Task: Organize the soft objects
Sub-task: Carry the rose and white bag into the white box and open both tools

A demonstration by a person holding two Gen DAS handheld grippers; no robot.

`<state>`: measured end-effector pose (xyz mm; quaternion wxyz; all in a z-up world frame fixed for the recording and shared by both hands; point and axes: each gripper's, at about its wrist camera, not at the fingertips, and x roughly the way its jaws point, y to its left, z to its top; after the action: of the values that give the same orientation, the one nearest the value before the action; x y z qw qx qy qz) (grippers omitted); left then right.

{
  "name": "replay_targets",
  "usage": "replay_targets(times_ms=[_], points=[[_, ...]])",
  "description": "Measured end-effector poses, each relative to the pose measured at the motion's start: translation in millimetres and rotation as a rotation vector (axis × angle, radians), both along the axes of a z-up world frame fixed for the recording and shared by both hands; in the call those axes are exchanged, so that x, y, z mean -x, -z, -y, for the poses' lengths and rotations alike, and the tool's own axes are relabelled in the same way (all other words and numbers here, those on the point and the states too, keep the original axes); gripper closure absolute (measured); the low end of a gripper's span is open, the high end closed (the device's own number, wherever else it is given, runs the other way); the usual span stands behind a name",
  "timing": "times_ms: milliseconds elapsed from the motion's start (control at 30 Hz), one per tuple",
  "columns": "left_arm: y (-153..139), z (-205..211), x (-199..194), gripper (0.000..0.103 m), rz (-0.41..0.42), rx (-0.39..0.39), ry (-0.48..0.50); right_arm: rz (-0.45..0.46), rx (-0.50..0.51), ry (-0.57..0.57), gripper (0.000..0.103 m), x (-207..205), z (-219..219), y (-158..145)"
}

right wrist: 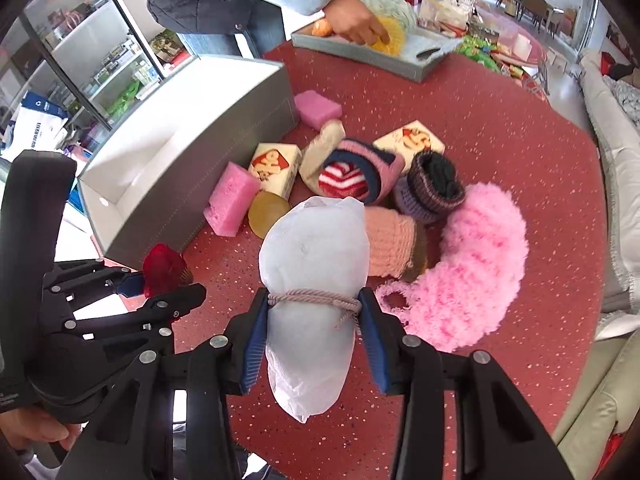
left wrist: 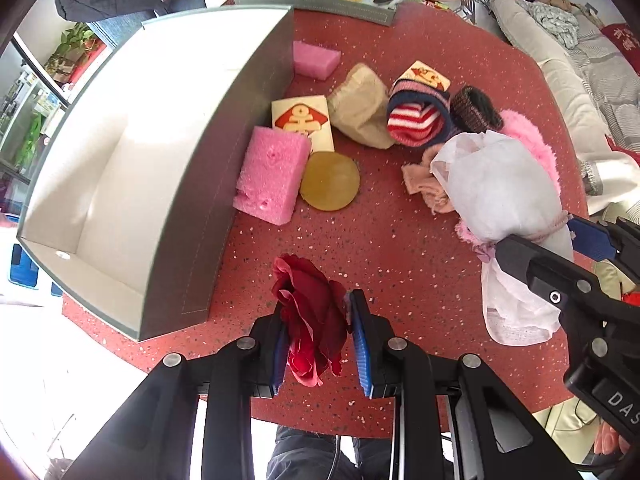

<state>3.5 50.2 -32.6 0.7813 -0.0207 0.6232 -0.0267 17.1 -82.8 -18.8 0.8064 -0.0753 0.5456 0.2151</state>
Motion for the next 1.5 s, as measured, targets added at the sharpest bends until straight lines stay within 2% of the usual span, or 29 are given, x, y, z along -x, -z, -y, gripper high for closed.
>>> replay_targets(times_ms=[533,833,967,1200,1300,1500], points=[[-64,7,2,0.074,0.06,0.015,-0.05,0.11,-0.054,-0.031,0.057,14,18,-75],[-94,12,3,0.074,0.098,-0.012,-0.124,0.115,-0.127,-0.013,0.057,17,37,-94],[-108,-4,5,0.074,0.127,-0.026,-0.192,0.132,-0.161,-0.035,0.057,16,37,-105],[-143,-57,12,0.074,0.181,-0.025,-0.33,0.165,-0.229,-0.075,0.057,9,23,-124],[-149,-72,7,0.074,0.184,-0.032,-0.335,0.186,-0.242,-0.097,0.057,7,9,-133],[-147,-92,-9,0.074,0.18,-0.054,-0.282,0.202,-0.234,-0.124,0.057,-3,-27,-137]])
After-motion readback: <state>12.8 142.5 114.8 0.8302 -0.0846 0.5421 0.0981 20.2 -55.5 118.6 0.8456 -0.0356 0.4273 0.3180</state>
